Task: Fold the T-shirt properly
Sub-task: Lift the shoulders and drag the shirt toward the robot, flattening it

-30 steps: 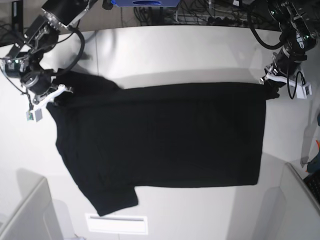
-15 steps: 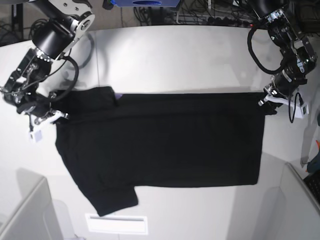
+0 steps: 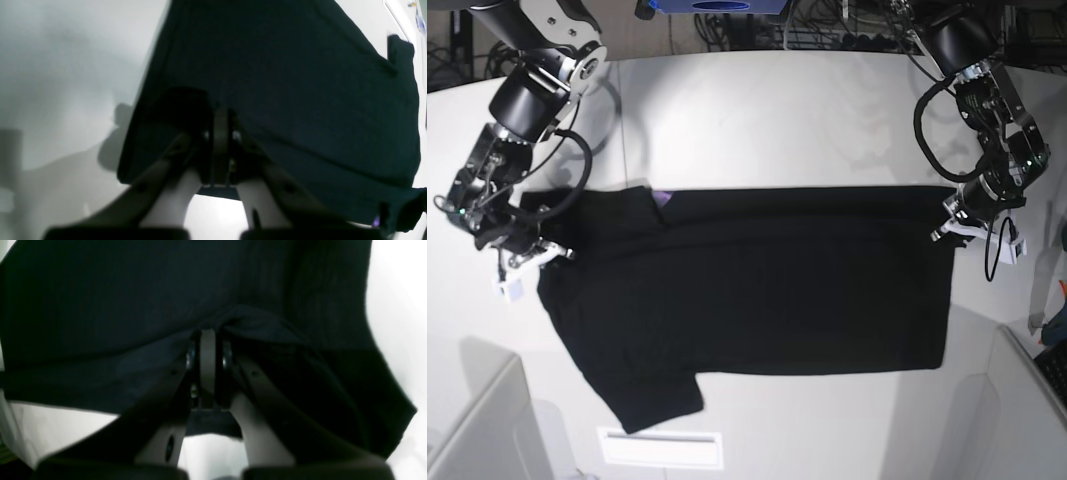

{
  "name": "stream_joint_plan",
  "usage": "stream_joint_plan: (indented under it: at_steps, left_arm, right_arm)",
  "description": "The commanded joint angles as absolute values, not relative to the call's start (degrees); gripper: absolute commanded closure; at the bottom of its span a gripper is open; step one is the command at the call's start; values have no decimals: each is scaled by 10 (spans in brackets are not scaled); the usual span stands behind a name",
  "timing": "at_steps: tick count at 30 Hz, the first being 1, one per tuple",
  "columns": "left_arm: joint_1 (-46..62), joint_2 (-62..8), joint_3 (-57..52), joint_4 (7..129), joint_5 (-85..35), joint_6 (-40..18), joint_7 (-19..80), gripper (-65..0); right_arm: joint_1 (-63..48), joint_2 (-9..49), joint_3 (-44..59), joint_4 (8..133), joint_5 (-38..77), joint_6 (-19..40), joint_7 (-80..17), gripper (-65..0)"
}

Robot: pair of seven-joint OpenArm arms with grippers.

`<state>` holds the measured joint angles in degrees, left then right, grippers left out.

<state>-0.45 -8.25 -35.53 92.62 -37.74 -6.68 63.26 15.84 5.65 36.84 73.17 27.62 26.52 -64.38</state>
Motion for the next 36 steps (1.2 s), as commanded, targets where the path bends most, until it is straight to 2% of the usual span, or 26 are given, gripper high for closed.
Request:
stream_joint_plan:
  at_steps: [1, 11, 13, 15, 16, 18, 20, 23, 26, 29, 32, 36]
  left_arm:
    - [-15, -90, -356, 931, -386, -70, 624, 0]
    - [-28, -91, -356, 919, -386, -70, 623, 0]
    - [-28, -91, -357, 920, -386, -70, 623, -3]
    - [-28, -91, -361, 923, -386, -70, 622, -168]
    - [-28, -91, -362, 924, -386, -70, 622, -242]
    - [-29, -91, -364, 924, -387, -70, 621, -352]
    - [-28, -89, -380, 939, -390, -71, 621, -405]
    - [-1, -74, -427, 992, -391, -71, 622, -402]
    - [33, -51, -488, 1015, -391, -72, 621, -402]
    - [59, -30, -549, 1015, -392, -74, 621, -403]
    - [72, -28, -547, 1012, -392, -74, 621, -403]
    - [51, -28, -539, 970, -391, -74, 621, -403]
  right_arm:
    - [173, 64, 368, 736, 285, 265, -630, 0]
    - [177, 72, 368, 736, 285, 265, -625, 0]
    - [177, 73, 369, 737, 286, 265, -625, -156]
    - [177, 73, 377, 737, 286, 265, -619, -270]
    - [177, 70, 393, 738, 286, 265, -612, -293]
    - [177, 68, 422, 738, 286, 265, -605, -282]
    - [176, 67, 451, 749, 286, 265, -609, -269]
    - [145, 39, 515, 840, 288, 246, -611, -242]
    - [103, -4, 544, 964, 288, 210, -611, -272]
    - [55, -41, 545, 1042, 288, 199, -611, -300]
    - [30, -62, 548, 1047, 288, 198, -610, -300]
    - [28, -68, 567, 989, 288, 196, -610, -300]
